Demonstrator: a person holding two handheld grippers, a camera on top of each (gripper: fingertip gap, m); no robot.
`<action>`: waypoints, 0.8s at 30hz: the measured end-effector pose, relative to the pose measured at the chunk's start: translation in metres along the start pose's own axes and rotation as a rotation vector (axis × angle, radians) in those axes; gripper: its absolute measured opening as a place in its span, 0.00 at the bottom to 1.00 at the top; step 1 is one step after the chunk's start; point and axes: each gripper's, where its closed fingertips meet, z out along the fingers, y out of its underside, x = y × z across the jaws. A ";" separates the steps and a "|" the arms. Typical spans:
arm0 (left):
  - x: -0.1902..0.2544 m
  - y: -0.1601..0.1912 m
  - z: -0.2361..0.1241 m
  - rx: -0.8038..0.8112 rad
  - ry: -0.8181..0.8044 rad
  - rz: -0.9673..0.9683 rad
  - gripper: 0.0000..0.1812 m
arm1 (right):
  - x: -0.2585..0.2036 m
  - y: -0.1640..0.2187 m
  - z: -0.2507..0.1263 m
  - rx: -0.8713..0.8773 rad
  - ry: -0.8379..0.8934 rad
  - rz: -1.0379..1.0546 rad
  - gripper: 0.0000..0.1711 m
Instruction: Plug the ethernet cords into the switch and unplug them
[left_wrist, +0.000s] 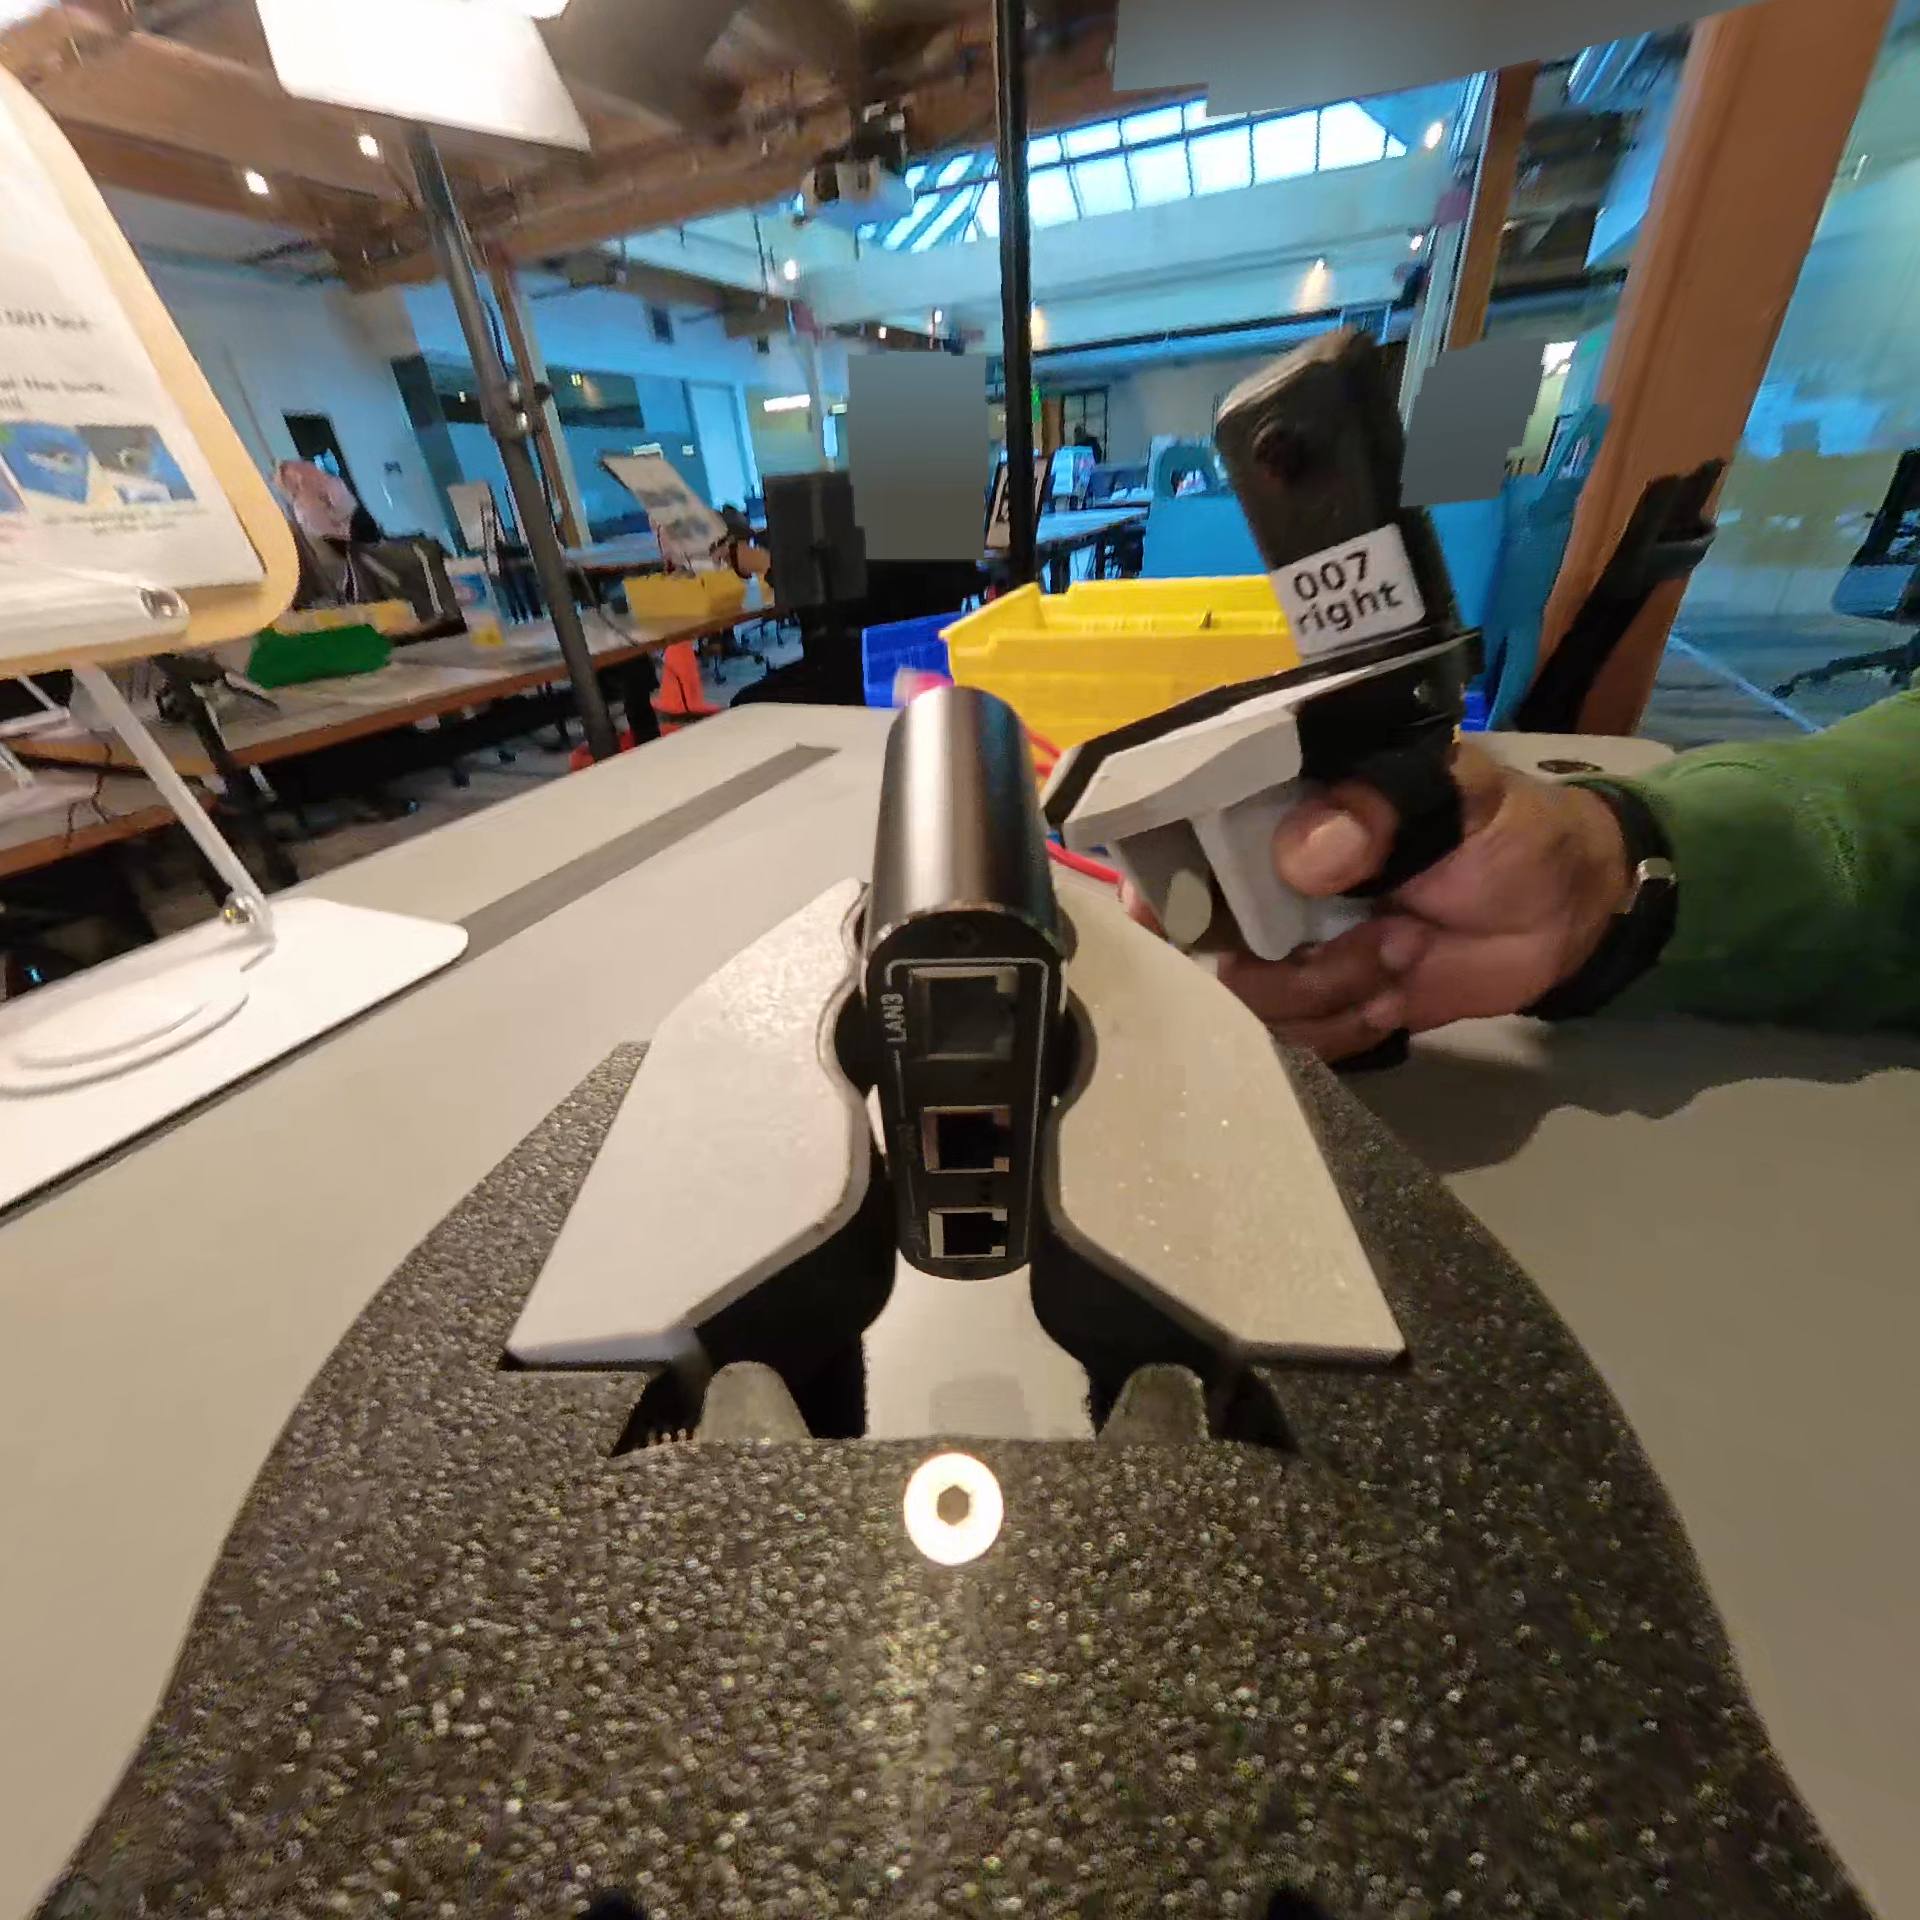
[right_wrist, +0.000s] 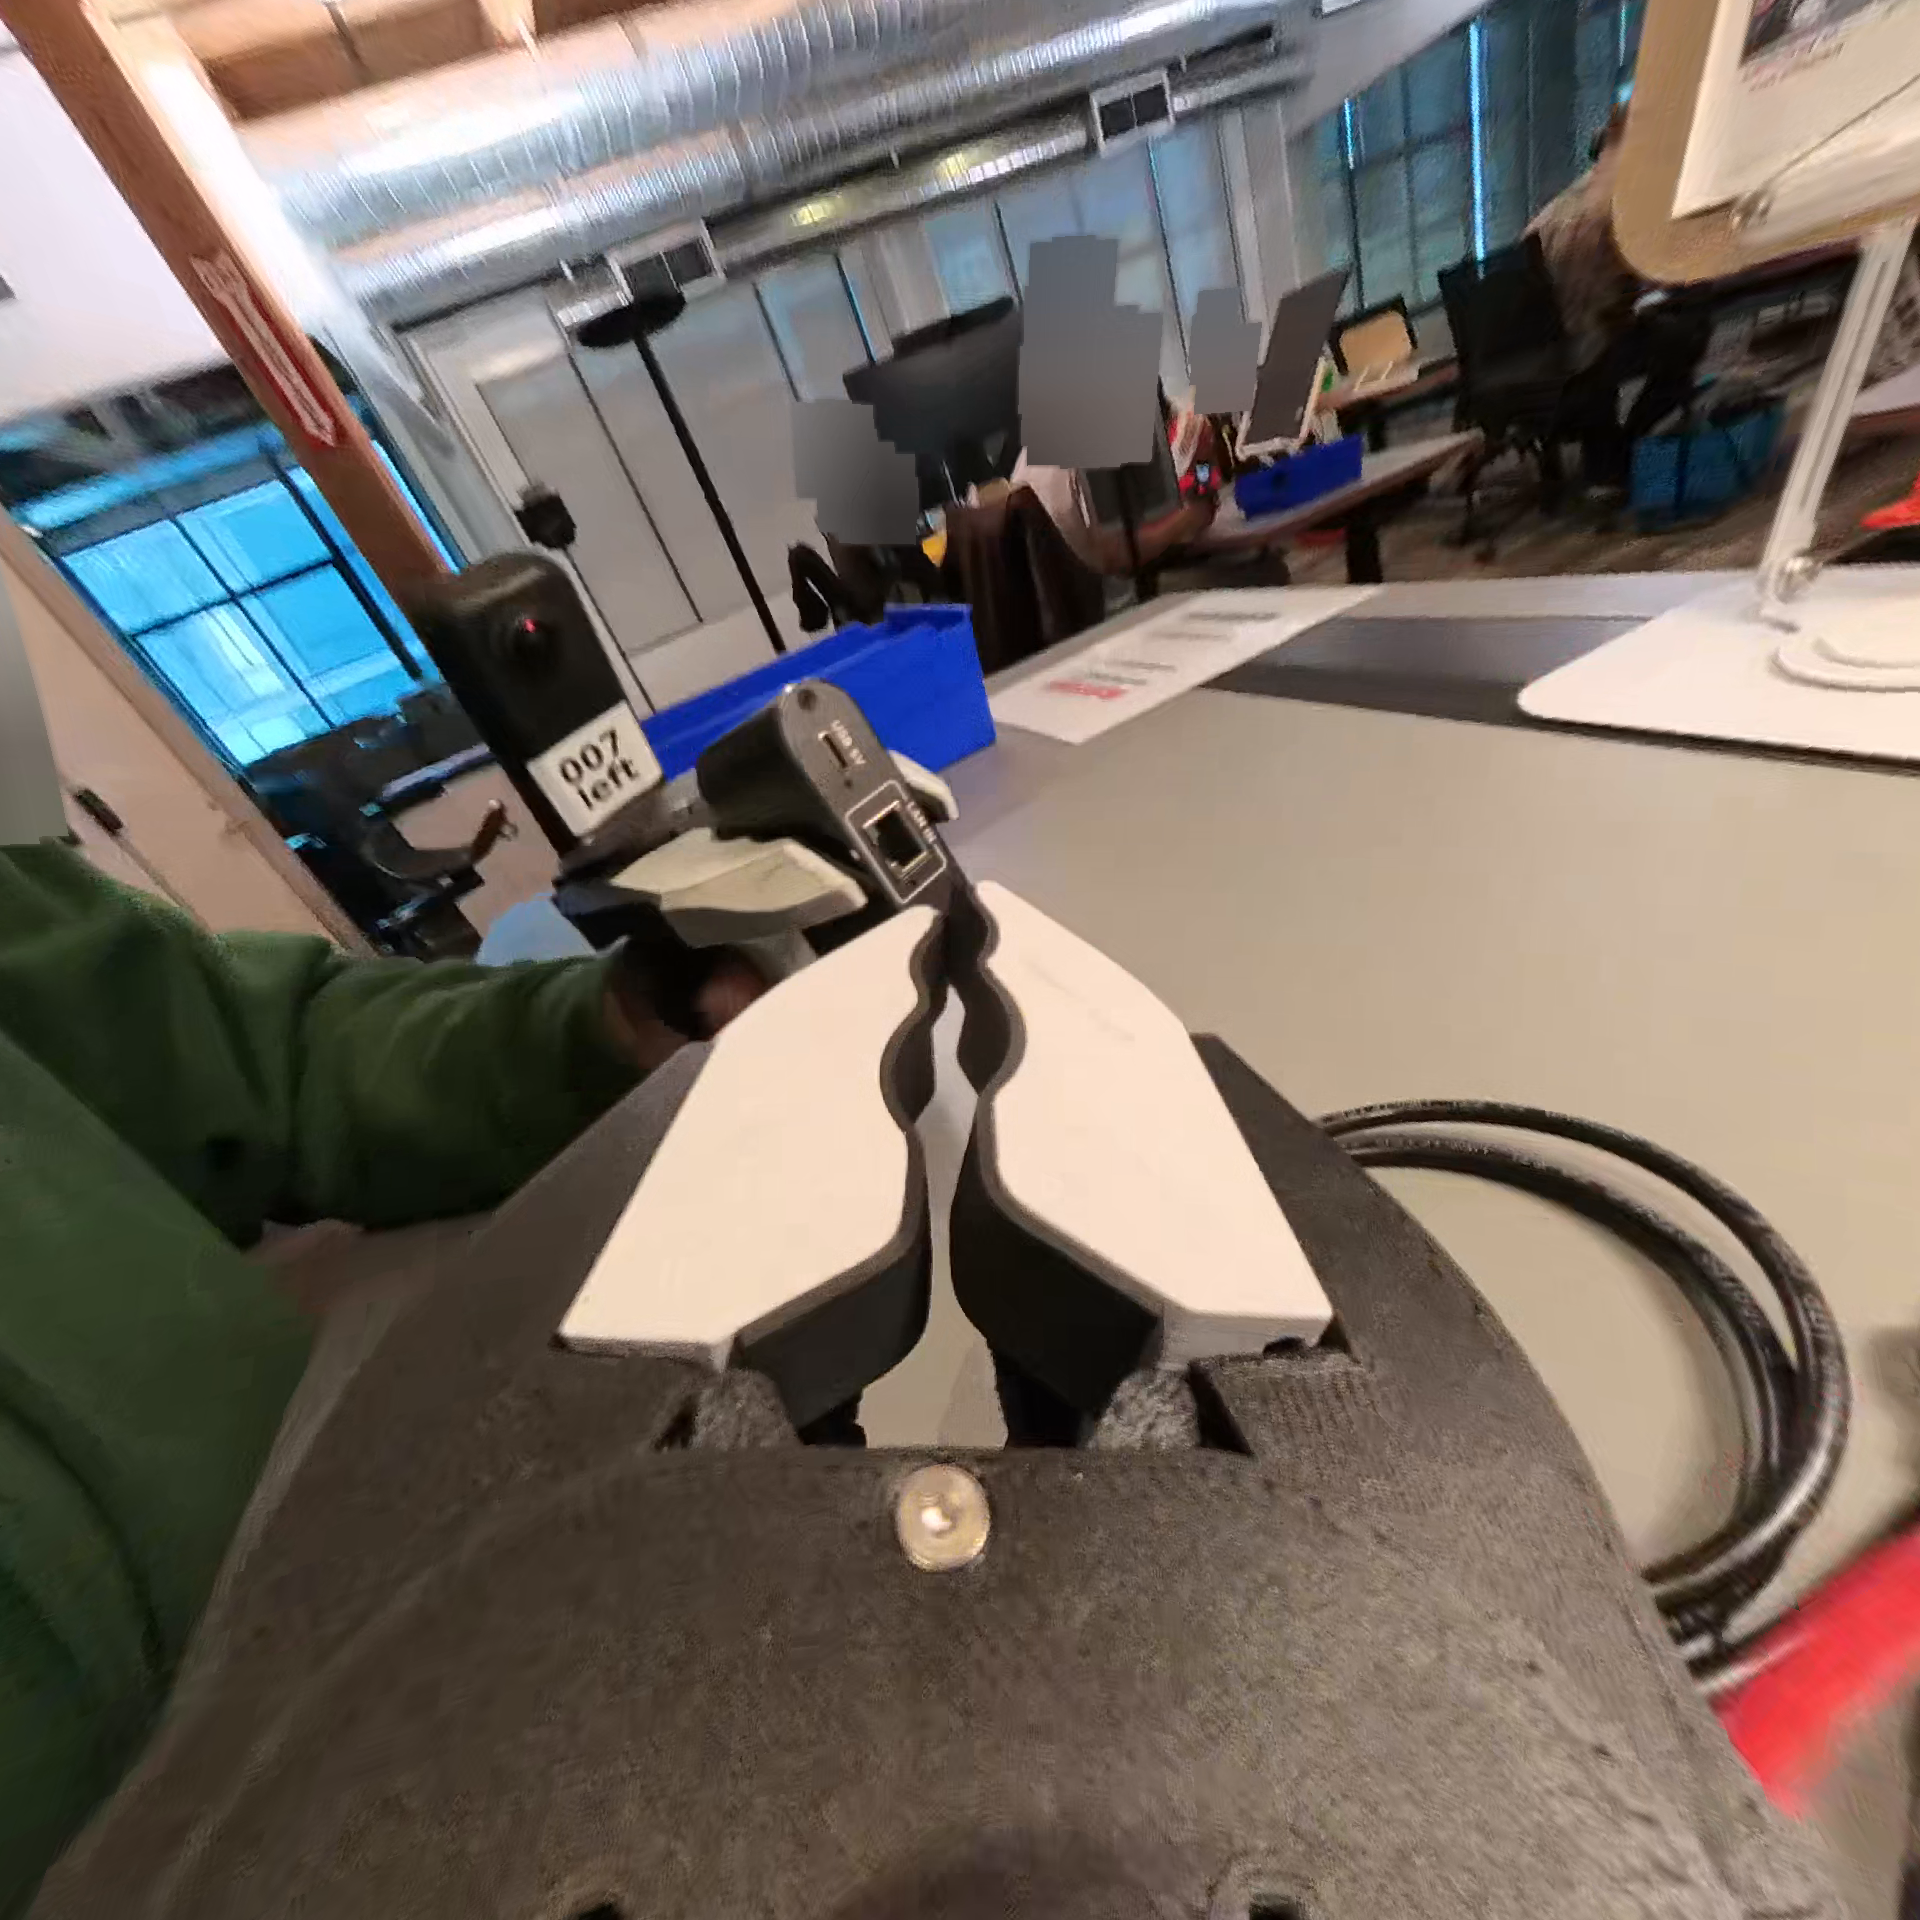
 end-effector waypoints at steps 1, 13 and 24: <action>-0.003 0.002 0.000 -0.012 -0.003 -0.012 0.15 | 0.003 0.004 0.001 -0.027 0.018 0.005 0.00; 0.005 0.011 0.006 -0.081 0.133 -0.306 0.15 | 0.007 0.009 0.003 -0.116 0.040 -0.012 0.14; 0.014 -0.007 0.004 0.065 0.314 -0.769 0.15 | -0.017 0.031 0.022 -0.181 0.045 -0.451 0.34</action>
